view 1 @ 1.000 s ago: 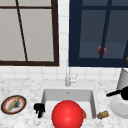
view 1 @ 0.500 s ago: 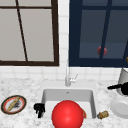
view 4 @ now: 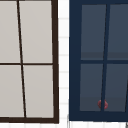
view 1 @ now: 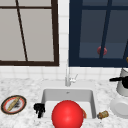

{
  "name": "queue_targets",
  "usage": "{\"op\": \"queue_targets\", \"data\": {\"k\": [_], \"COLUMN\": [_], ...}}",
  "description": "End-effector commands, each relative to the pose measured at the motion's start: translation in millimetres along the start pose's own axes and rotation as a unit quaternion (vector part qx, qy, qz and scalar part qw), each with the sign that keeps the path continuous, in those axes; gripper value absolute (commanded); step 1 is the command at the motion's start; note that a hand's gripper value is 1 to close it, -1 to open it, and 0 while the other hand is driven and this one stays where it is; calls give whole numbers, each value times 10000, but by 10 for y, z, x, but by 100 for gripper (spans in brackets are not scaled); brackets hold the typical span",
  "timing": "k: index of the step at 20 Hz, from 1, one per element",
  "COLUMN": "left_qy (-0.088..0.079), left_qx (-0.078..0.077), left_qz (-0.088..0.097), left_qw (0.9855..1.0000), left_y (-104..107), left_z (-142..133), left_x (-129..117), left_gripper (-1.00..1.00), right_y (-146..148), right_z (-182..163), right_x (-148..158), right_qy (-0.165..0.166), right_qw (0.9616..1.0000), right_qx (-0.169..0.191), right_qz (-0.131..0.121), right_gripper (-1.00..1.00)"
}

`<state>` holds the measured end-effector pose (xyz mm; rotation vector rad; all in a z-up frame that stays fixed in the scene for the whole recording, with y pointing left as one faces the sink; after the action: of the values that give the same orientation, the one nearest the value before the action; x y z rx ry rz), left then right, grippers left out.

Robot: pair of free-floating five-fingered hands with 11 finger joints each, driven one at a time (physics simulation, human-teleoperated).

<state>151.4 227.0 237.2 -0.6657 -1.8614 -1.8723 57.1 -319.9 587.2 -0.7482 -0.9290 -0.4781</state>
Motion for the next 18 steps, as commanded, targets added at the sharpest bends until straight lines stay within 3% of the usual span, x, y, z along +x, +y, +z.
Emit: {"op": "queue_targets", "data": {"k": [1,8,12,18], "left_qy": [0,0,0,0], "left_qx": [0,0,0,0], "left_qz": [0,0,0,0], "left_qw": [10000,10000,10000,10000], "left_y": [0,0,0,0], "left_z": [0,0,0,0], "left_x": [0,0,0,0], "left_gripper": [0,0,0,0], "right_y": [-110,-414,-492,-592], "right_z": [-19,-17,-7,96], "right_x": [215,651,886,1155], "right_qy": [11,103,223,270], "right_qw": [9994,9995,9987,9950], "right_qx": [-193,-116,-68,-421], "right_qz": [-280,-288,-457,-861], "right_gripper": [-100,-100,-100,-100]}}
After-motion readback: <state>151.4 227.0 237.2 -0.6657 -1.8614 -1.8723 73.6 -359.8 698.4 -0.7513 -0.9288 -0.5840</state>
